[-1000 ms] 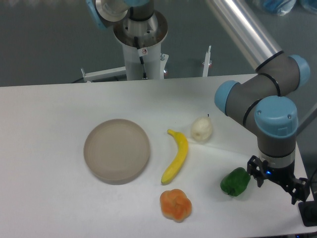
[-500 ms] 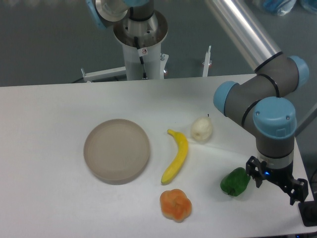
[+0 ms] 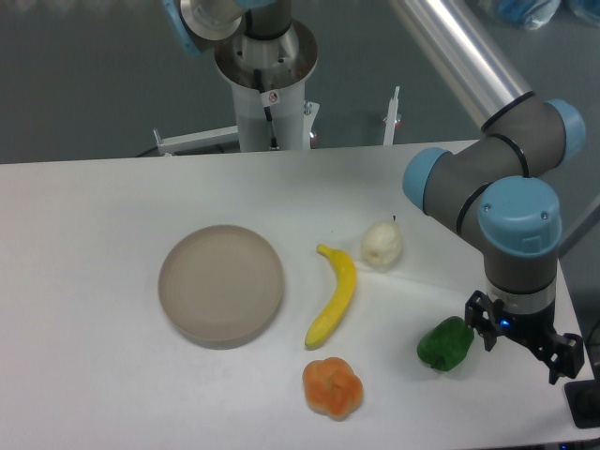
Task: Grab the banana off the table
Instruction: 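Move the open gripper over the yellow banana, then lower the gripper onto the banana and close it around it, then lift the grasped banana up off the table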
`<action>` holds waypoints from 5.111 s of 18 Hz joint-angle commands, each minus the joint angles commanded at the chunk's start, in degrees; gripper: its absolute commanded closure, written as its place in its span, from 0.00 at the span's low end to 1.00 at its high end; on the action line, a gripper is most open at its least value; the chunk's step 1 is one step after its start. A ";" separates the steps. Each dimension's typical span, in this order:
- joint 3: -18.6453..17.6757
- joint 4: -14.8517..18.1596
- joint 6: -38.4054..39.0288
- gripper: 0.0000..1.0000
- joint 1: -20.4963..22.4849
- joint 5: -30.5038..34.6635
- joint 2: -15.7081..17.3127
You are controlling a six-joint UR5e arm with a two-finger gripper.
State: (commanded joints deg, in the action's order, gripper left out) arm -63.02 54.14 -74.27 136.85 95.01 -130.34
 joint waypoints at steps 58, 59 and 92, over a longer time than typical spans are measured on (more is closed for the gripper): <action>-41.40 -12.57 23.03 0.51 -5.98 -8.26 12.74; -41.31 -12.57 23.03 0.54 -5.98 -8.26 12.74; -16.00 6.86 9.23 0.80 -2.90 -6.50 14.68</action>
State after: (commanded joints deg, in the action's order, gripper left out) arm -79.01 61.00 -65.04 133.95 88.51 -115.66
